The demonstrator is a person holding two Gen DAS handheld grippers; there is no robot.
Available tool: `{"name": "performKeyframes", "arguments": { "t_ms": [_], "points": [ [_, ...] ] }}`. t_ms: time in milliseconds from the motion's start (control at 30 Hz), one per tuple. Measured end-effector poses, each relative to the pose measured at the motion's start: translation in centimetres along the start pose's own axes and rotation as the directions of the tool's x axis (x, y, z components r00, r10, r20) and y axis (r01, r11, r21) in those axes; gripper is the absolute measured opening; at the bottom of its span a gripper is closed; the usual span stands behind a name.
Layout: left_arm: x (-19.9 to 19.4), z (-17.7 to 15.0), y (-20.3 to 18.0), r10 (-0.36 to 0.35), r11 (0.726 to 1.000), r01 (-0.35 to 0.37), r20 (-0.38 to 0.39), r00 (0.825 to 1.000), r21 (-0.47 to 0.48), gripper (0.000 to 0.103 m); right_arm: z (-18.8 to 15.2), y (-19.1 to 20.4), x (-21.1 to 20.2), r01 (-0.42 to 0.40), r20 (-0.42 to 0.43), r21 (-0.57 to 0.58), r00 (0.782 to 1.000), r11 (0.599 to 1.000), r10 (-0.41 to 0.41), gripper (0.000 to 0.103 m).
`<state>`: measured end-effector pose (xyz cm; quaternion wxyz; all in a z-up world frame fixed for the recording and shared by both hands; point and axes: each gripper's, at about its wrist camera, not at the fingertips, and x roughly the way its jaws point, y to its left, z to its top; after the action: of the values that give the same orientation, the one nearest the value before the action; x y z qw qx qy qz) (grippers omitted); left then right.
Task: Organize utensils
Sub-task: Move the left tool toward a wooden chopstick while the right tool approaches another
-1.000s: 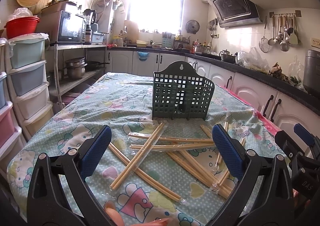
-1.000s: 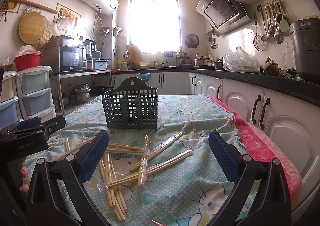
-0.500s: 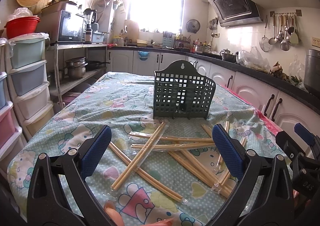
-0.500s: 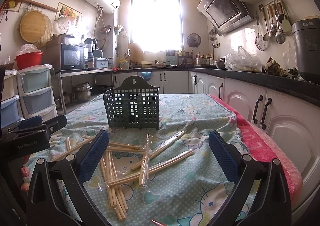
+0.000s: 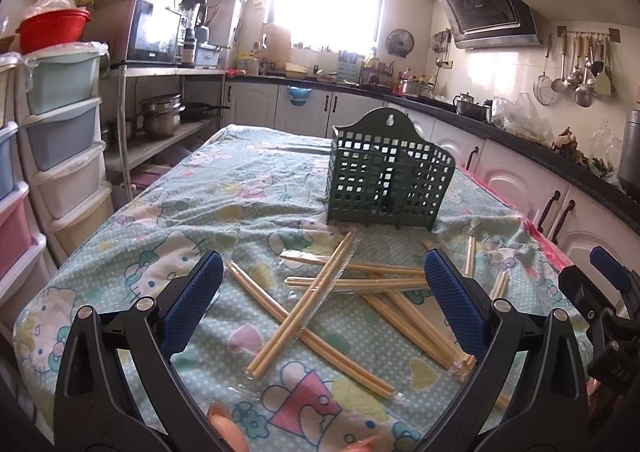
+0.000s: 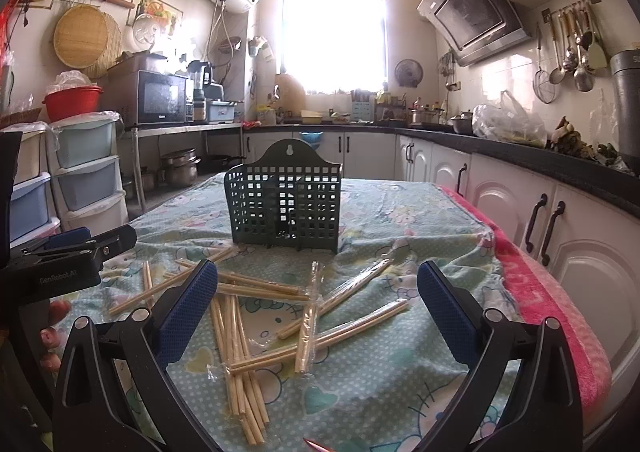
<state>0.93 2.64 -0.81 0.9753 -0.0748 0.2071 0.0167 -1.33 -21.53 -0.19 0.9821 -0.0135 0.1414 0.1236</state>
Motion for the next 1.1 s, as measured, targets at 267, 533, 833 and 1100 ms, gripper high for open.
{"name": "performKeyframes", "arguments": {
  "t_ms": [267, 533, 833, 1100],
  "points": [
    [0.8, 0.1, 2.3, 0.009, 1.0, -0.01, -0.037, 0.999, -0.03, 0.093, 0.3, 0.4, 1.5, -0.039, -0.035, -0.024, 0.999, 0.999, 0.038, 0.097],
    [1.9, 1.1, 3.3, -0.033, 0.999, 0.031, -0.072, 0.997, -0.022, 0.093, 0.9, 0.4, 3.2, -0.067, -0.067, -0.038, 0.996, 0.997, 0.064, 0.097],
    [4.3, 2.9, 2.6, -0.106, 0.994, 0.108, -0.134, 0.985, 0.009, 0.093, 2.5, -1.3, 6.6, -0.106, -0.154, 0.027, 0.982, 0.994, 0.109, 0.097],
    [7.5, 4.2, 1.9, -0.157, 0.986, 0.164, -0.216, 0.964, 0.018, 0.093, 3.5, -3.0, 9.9, -0.103, -0.248, 0.059, 0.962, 0.993, 0.114, 0.097]
  ]
}}
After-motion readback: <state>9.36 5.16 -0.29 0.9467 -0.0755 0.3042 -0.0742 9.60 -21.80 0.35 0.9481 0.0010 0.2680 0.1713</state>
